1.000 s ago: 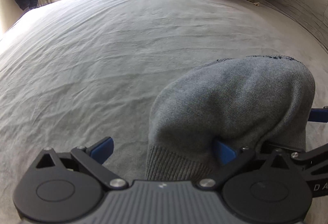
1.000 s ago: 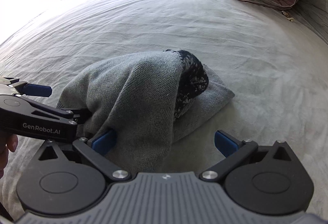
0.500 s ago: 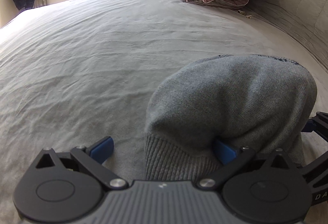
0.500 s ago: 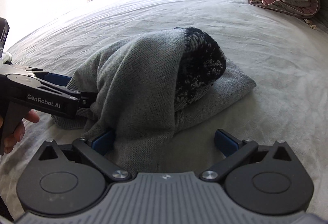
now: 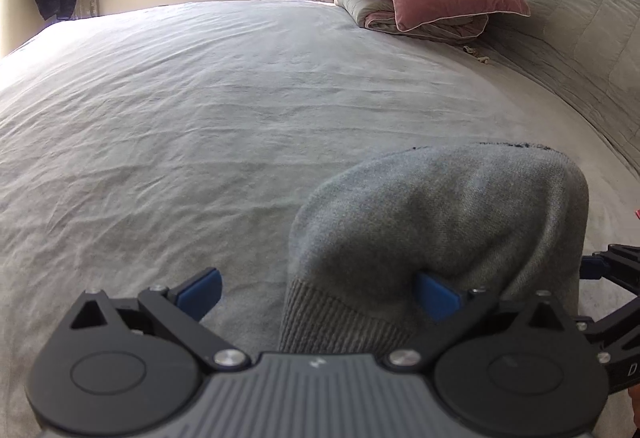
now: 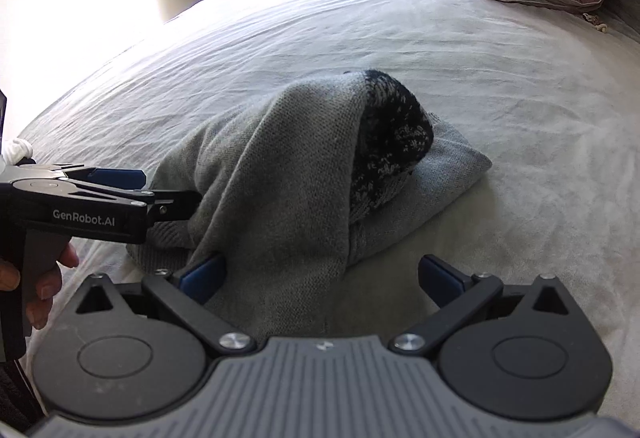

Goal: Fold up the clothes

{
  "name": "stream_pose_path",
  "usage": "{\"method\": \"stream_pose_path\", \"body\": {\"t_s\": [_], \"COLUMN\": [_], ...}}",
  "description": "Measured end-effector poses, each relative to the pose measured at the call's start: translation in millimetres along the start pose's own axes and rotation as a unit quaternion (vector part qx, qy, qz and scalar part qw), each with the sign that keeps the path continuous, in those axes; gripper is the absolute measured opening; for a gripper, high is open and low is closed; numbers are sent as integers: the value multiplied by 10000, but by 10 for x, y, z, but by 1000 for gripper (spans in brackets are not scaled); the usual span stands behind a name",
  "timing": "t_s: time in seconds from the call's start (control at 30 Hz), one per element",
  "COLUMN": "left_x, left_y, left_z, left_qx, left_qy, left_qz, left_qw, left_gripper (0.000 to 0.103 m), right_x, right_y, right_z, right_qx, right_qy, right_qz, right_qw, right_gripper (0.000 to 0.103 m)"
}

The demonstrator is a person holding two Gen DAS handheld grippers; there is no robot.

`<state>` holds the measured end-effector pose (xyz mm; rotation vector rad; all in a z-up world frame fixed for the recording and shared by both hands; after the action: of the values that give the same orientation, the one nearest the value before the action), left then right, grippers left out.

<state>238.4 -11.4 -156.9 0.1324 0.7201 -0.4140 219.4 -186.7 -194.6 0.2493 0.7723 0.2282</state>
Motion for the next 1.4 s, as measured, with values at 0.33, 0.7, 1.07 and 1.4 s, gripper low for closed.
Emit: {"method": "stream_pose_path", "body": {"t_s": [0.33, 0.7, 1.07, 1.4], "left_x": [-225, -347, -285, -169], "left_y": [-165, -269, -570, -520], "left_z": [271, 330, 364, 177], "left_qx": [54, 61, 143, 349], "left_qy": [-493, -499, -525, -157], "left_qz": [-445, -991, -1579, -1149], "left_qw": [9978, 9938, 9860, 9926], "left_gripper": [102, 102, 94, 13], "right_x": [-340, -307, -10, -118], "right_y": [43, 594, 1076, 1027], "right_z": [307, 156, -505, -422], "right_qx": [635, 311, -555, -570], "right_qy": [-797, -220, 888, 773], "right_qz": [744, 1828, 1950, 2045], "right_qw": [9920, 9824, 9752, 9741], "right_gripper": [44, 13, 12, 30]}}
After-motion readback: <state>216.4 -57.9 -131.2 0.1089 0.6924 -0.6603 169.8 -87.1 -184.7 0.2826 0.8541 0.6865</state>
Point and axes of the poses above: each gripper's, at about its wrist camera, not at the fingertips, and x roughly the way its jaws point, y to its left, z to its top, the point moved 8 cm from there along x, roughly the way its jaws point, and after that the axes turned 8 degrees about x, right-handed, at the moved point
